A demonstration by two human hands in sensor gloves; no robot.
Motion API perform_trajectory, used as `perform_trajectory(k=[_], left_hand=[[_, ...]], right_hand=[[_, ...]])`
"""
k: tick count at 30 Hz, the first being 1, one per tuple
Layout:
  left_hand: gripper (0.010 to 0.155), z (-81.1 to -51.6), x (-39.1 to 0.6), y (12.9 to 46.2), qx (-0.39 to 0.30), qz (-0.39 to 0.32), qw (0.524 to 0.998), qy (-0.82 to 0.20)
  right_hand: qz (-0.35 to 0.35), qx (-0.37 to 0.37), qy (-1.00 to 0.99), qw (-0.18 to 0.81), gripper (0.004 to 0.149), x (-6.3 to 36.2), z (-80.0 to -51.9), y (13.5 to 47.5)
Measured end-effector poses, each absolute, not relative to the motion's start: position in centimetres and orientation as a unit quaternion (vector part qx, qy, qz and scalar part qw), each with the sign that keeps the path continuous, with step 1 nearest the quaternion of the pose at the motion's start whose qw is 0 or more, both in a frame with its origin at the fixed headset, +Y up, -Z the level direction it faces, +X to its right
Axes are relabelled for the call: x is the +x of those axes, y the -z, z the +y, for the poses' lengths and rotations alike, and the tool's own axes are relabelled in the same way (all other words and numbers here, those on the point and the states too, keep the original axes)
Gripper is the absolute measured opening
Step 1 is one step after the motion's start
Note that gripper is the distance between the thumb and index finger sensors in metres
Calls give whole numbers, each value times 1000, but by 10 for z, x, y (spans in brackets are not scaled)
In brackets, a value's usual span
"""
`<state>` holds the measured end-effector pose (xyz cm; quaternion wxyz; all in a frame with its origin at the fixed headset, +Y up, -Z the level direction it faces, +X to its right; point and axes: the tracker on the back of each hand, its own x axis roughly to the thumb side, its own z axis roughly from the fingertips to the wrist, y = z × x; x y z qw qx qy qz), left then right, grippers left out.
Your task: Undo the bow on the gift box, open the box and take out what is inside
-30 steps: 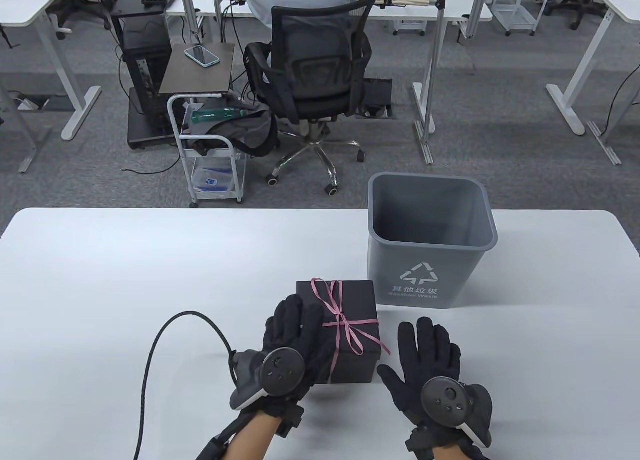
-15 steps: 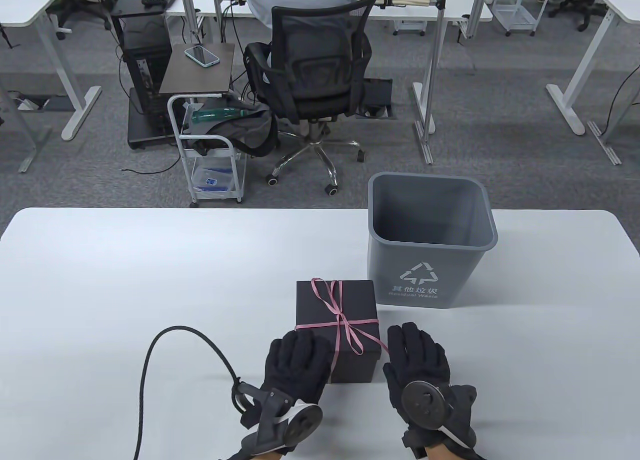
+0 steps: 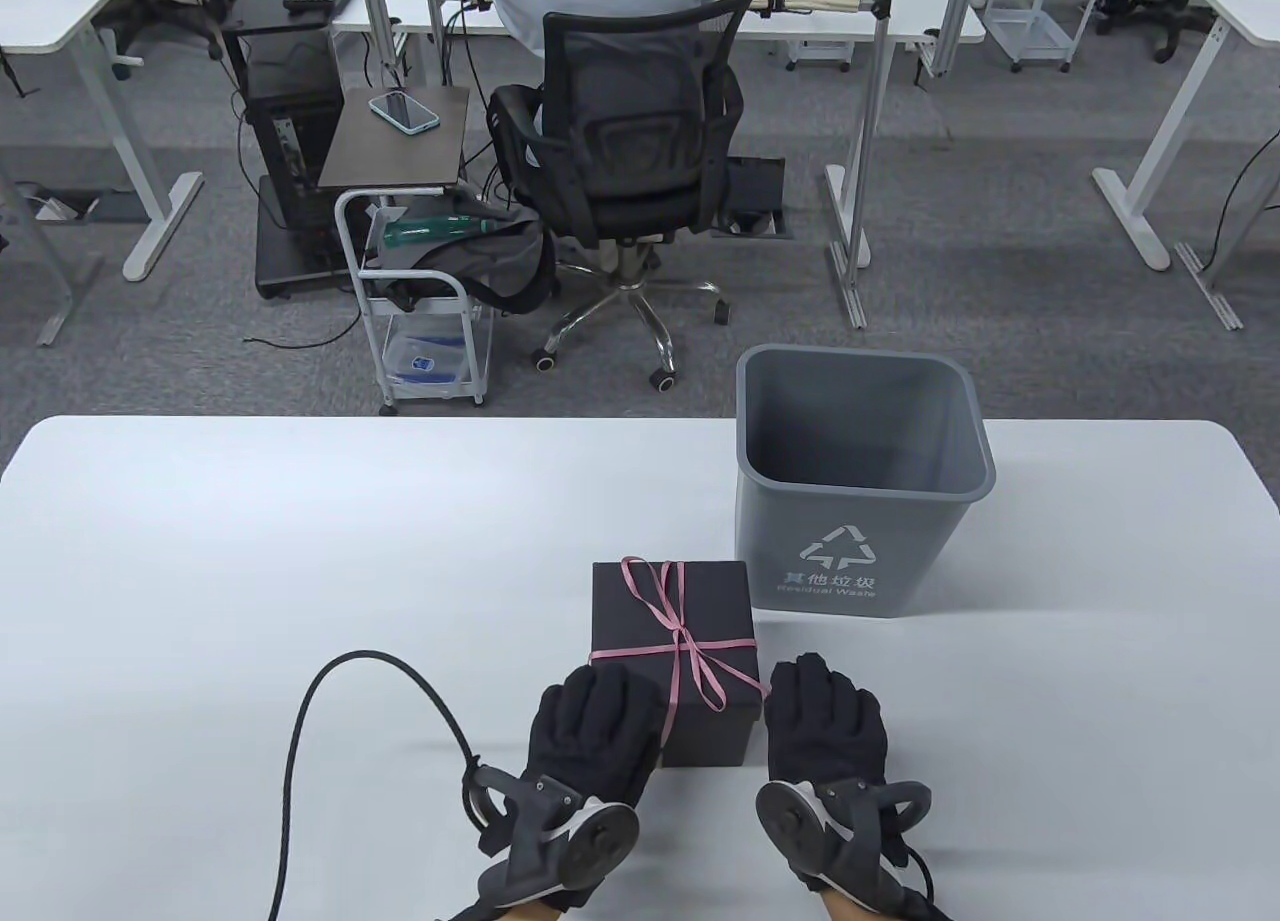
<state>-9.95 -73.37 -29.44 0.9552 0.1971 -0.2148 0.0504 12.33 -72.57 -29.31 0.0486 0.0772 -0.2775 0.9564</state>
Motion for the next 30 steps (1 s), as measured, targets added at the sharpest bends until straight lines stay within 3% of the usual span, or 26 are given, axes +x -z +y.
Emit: perform_trajectory(k=[30], left_hand=[[47,-731,-96,296,219,-187,955,-70]], right_hand=[[-330,-9,-925,190,38,190,-696,293]])
